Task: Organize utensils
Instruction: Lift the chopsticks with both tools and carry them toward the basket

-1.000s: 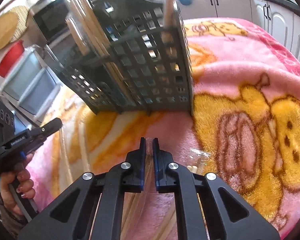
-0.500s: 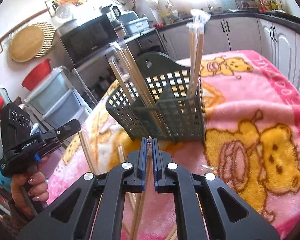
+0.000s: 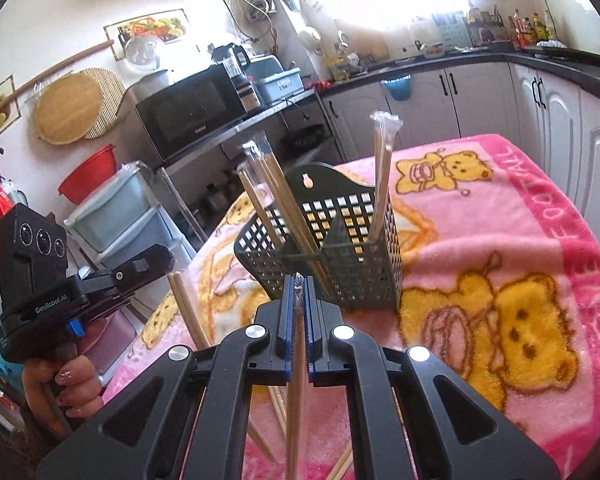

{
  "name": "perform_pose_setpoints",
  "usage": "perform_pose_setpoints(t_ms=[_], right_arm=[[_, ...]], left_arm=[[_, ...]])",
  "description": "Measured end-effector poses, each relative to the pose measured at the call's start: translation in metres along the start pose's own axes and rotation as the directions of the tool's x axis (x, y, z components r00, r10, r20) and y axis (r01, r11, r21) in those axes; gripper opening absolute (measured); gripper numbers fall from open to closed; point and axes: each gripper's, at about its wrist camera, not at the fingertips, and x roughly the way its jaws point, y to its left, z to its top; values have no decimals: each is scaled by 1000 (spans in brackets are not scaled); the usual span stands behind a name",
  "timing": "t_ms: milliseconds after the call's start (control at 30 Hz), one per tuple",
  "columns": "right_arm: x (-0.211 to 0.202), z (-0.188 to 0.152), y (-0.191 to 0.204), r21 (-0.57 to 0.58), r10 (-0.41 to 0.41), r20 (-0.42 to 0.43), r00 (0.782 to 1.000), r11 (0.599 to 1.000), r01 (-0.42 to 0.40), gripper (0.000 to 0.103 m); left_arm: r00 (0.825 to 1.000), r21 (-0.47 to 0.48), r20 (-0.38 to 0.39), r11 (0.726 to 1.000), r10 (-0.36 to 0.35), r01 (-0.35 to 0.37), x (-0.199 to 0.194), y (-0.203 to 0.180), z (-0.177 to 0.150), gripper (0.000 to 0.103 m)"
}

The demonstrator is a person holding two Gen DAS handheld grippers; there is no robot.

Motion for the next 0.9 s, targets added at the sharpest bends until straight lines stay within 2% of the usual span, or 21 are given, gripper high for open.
perform_pose_setpoints(t_ms=[433, 900], right_arm=[[-20, 16, 4, -21, -10, 76, 997, 1000, 11, 5], [-28, 38, 15, -52, -14, 151, 988, 998, 22, 5]], left_arm=[[998, 93, 7, 994, -59, 58, 7, -37, 15, 0], [996, 148, 54, 987, -76, 67, 4, -51, 38, 0]])
